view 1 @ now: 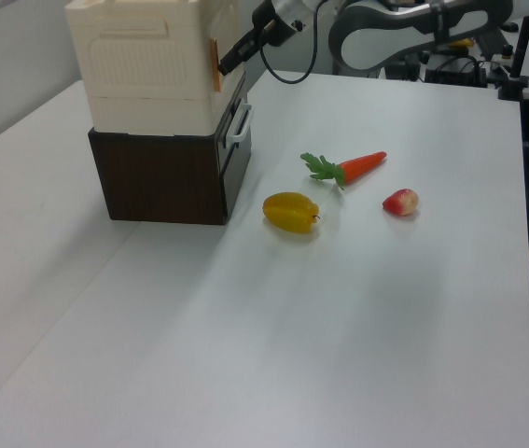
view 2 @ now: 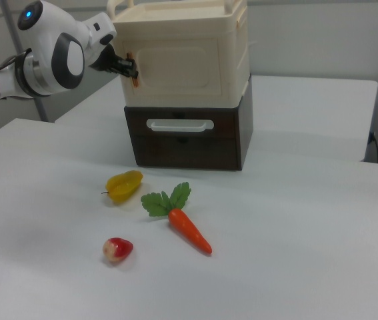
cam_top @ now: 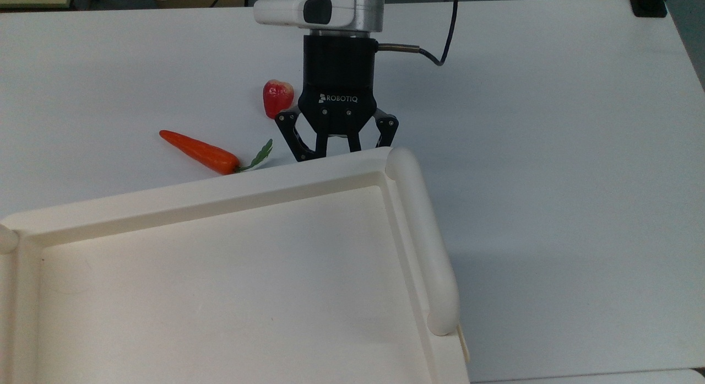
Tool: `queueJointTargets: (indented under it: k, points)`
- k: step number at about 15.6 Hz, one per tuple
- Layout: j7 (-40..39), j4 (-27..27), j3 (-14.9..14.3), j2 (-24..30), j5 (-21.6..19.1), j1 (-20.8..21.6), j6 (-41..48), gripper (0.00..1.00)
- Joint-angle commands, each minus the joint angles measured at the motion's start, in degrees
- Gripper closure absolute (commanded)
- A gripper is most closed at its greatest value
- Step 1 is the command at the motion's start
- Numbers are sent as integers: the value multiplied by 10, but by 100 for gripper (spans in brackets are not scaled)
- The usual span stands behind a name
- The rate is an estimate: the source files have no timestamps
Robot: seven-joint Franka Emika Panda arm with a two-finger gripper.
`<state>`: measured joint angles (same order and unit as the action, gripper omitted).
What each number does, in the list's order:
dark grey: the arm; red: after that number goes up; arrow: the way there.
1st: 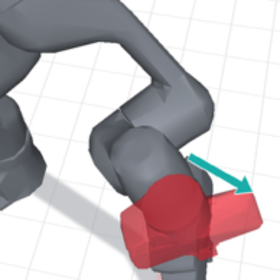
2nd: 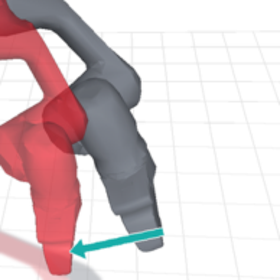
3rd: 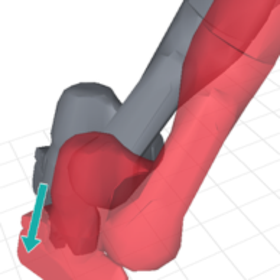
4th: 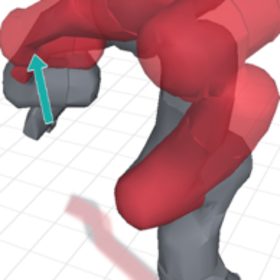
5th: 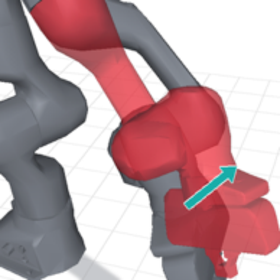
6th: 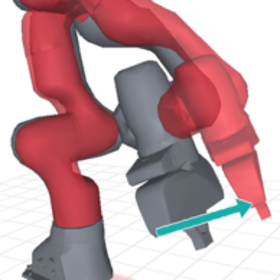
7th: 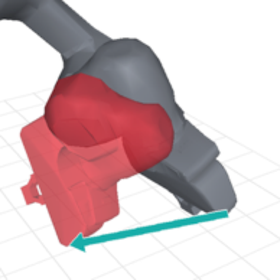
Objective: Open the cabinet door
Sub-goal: 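Close the gripper on the door's free edge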
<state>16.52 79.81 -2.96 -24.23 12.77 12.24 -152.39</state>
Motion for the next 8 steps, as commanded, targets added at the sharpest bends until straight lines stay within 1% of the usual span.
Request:
queueJointTargets:
  k: [1, 4, 8]
  points:
    - [17, -15, -12, -17, 16, 9, -18, 67]
    - [17, -15, -12, -18, 15, 9, -18, 59]
    - [17, -12, -11, -18, 15, 11, -18, 58]
